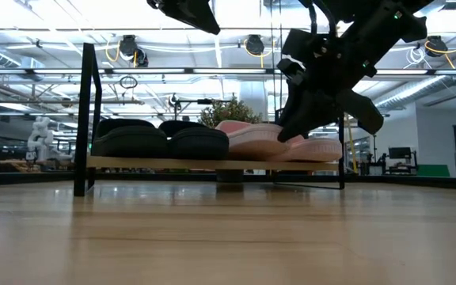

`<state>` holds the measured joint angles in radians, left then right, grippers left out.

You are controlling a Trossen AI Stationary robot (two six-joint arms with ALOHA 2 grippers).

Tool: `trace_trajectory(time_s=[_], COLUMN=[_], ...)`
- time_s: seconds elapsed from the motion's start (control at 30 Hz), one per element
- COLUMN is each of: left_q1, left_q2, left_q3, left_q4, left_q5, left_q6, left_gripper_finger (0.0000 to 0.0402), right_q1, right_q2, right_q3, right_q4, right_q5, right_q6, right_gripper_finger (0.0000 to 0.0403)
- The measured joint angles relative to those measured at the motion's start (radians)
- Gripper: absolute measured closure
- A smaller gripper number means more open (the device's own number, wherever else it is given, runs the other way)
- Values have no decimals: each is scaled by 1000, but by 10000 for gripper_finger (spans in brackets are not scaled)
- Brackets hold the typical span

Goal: Pick and place slides into the shelf
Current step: Adjust the left pair pink slides on the shelf

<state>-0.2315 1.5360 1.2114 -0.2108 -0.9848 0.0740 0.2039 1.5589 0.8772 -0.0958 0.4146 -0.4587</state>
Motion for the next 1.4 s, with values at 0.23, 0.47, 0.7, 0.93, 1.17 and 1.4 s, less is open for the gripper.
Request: trace_trajectory(time_s=[0.23,0.47,0.7,0.93,1.17,1.4], left_q1=[0,0,0,0,0,0], left_q2=[0,0,0,0,0,0], left_q3=[0,0,0,0,0,0], left_q4=[0,-1,-1,-1,-1,-1], left_q5=[0,0,0,0,1,23], left_q6=[0,0,0,0,0,-1], left_gripper_finger=[282,282,282,282,282,282], right_q1=[0,0,0,-1,0,0], right_q2=[0,0,0,0,0,0], right_q3=[1,1,1,1,1,1], right_q4=[-9,-11,3,9,-2,-1], right_q5=[-25,-22,8,7,62,62], right_q6=[6,24,6,1,-11,-9], right_gripper_finger=[305,249,239,239,239,238])
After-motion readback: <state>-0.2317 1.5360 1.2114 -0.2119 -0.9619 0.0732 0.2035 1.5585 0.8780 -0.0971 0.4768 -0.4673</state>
